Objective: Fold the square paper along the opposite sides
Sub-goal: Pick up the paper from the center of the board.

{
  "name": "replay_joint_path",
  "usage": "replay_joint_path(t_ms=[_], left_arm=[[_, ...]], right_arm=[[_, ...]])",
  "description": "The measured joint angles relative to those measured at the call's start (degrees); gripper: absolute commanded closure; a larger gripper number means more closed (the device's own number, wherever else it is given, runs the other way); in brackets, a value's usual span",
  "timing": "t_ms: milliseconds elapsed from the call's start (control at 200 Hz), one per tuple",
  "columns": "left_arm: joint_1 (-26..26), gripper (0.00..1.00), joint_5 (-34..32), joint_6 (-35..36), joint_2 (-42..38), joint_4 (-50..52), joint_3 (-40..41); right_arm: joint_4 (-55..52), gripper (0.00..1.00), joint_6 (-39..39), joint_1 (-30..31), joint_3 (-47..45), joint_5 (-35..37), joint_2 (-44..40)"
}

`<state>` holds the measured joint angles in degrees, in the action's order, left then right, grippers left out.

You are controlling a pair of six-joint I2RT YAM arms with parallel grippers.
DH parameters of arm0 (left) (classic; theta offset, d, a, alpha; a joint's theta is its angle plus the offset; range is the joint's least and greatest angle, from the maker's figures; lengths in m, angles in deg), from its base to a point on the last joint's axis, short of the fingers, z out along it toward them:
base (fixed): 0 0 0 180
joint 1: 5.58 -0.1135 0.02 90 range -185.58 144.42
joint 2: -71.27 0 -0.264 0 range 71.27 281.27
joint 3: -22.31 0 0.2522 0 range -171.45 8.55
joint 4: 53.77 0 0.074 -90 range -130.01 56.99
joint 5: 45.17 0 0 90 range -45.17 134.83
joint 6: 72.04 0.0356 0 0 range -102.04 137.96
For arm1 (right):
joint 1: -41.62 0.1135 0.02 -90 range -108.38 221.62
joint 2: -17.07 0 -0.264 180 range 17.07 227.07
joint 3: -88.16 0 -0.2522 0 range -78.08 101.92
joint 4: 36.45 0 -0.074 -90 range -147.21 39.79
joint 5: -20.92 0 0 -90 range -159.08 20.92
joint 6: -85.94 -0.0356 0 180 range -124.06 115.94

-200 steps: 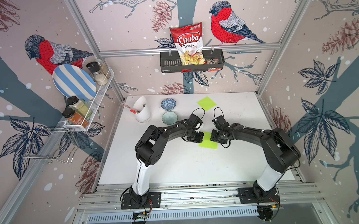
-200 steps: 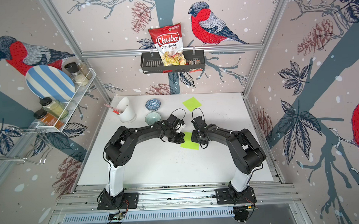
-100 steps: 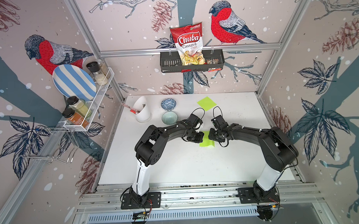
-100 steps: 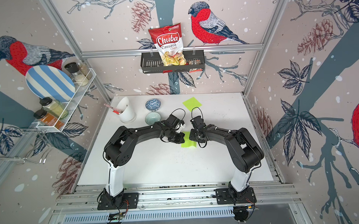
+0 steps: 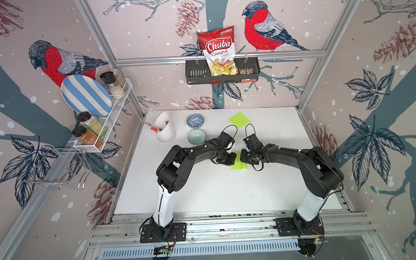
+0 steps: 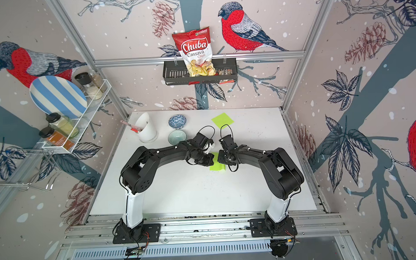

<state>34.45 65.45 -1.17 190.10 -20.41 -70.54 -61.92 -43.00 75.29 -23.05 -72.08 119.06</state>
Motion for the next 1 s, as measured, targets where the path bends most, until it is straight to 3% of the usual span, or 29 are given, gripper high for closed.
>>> replay_joint_path(t_ms=[370, 750, 885, 1000], left_arm=[[-0.1, 1.00, -5.0, -0.2, -3.0, 1.1, -0.5], [-0.9, 1.00, -8.0, 0.9, -15.3, -1.8, -3.0], [-3.5, 0.90, -9.5, 1.4, -20.6, -4.4, -3.0], [-4.2, 0.68, -10.6, 2.4, -25.3, -6.1, -2.9]], right_arm=[[0.8, 0.74, 0.1, 0.1, 0.0, -0.6, -0.1], [0.8, 0.75, 2.9, 0.0, -2.4, -4.0, -3.3], [1.4, 0.75, 4.5, -0.6, -3.2, -6.7, -7.5], [2.7, 0.75, 7.3, -1.2, -4.0, -9.3, -12.1]])
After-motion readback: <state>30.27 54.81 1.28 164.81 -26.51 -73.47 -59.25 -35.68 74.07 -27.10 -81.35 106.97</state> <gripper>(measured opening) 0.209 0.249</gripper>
